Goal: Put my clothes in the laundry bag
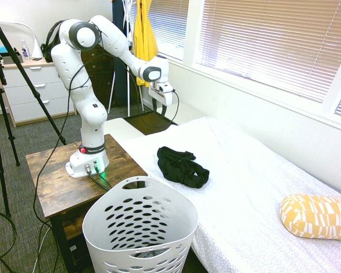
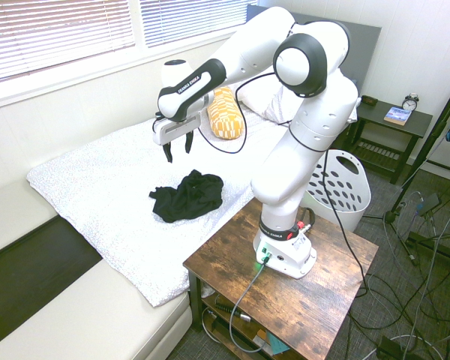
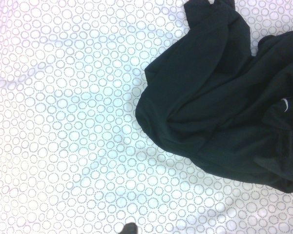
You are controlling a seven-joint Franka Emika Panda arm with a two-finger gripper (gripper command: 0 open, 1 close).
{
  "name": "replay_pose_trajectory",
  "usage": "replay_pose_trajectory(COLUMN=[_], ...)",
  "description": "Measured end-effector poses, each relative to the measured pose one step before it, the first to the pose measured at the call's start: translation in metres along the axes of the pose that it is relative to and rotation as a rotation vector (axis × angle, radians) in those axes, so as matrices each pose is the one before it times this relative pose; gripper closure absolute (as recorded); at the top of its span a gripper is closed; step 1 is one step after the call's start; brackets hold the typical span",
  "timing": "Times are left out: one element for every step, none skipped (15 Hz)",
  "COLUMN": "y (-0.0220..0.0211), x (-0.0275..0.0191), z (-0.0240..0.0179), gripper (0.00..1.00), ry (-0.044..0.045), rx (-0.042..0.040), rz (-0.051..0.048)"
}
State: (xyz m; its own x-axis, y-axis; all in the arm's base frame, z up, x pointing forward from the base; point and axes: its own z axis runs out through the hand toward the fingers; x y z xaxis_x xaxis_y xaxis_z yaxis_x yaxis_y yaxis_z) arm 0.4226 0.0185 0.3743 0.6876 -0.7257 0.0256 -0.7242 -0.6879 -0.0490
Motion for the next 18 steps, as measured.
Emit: replay_pose_trajectory(y=[-0.00024, -0.0003, -0.0002, -0.00007, 0.00067, 0.00198, 0.00341, 0.00558, 0.00568, 0.00556, 0.00601, 0.005, 0.00303, 0.00255, 0.002, 0.00166, 0.00184, 0.00084], x=[0.00018, -0.00001, 0.00014, 0.00103, 0.00314, 0.0059, 0.00883, 0.0113, 0.01044, 0.00948, 0.0089, 0.00962, 0.00925, 0.00967, 0.01046, 0.01036, 0.01069, 0.01037], z=[0.00008, -0.00024, 0.00032, 0.00124, 0.00319, 0.00565, 0.00866, 0.01287, 0.01421, 0.01364, 0.01357, 0.01218, 0.01026, 0.00969, 0.00969, 0.0086, 0.0081, 0.00838], gripper=[0.0, 0.0, 0.0, 0.0, 0.0, 0.0, 0.0, 0.0, 0.0, 0.0, 0.0, 0.0, 0.0, 0.0, 0.0, 0.0, 0.0, 0.0], ry=[-0.00012, 0.00044, 0.00038, 0.0017, 0.00395, 0.00744, 0.01038, 0.00764, 0.00229, 0.00155, -0.00371, -0.0061, -0.00672, -0.00941, -0.00728, -0.004, -0.00116, -0.00644], rx=[0.00001, 0.00035, 0.00045, 0.0011, 0.00038, -0.00117, -0.00088, -0.00301, -0.00221, -0.00322, -0.0046, -0.00482, -0.00607, -0.00842, -0.00725, -0.00327, 0.00262, 0.00188], rz=[-0.00047, -0.00117, -0.00108, -0.00246, -0.00434, -0.00451, -0.00188, 0.00369, 0.00191, -0.00781, -0.00752, -0.01075, -0.01935, -0.02481, -0.02413, -0.01308, -0.00288, -0.00447])
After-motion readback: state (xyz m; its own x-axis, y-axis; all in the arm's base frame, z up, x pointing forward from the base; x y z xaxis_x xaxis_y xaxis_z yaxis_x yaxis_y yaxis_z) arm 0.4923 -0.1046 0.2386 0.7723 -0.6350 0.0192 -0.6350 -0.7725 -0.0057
